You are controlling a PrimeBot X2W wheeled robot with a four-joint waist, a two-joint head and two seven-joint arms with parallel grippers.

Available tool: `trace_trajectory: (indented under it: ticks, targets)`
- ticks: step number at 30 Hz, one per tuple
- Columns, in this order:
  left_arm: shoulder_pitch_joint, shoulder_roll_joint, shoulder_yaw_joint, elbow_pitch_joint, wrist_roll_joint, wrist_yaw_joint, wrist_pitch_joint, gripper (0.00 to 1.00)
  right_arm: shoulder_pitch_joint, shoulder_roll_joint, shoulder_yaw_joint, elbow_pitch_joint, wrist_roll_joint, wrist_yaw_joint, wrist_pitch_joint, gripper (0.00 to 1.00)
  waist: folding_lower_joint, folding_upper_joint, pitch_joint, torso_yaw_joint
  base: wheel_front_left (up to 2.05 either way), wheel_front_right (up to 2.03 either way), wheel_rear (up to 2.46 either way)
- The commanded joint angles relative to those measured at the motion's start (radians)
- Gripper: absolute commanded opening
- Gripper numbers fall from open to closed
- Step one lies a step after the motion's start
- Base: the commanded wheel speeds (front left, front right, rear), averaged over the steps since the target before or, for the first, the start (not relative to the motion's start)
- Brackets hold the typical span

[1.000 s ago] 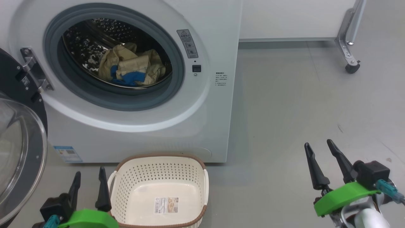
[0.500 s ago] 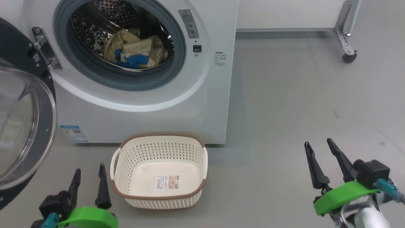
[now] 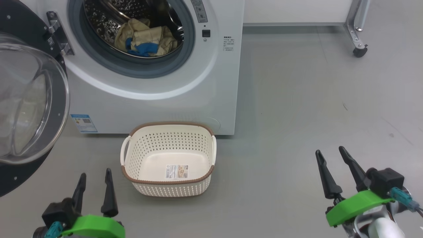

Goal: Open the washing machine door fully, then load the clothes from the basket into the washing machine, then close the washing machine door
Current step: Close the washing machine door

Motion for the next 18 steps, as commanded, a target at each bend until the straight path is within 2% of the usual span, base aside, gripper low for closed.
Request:
trace_trajectory:
  ticks: [1, 18]
  targets:
    - [-0.04, 0.017, 0.034, -0.033, 0.014, 0.001, -0.014, 1.0, -0.054, -0.006, 0.023, -0.03, -0.004, 0.0, -0.01, 1.0, 0.0001, 0.0, -0.001, 0.0, -0.38, 0.38, 0.0]
    - [-0.037, 0.017, 0.033, -0.028, 0.02, 0.001, -0.014, 1.0, -0.054, -0.006, 0.035, -0.027, -0.001, 0.0, -0.01, 1.0, 0.0001, 0.0, -0.006, -0.004, -0.02, 0.02, 0.0]
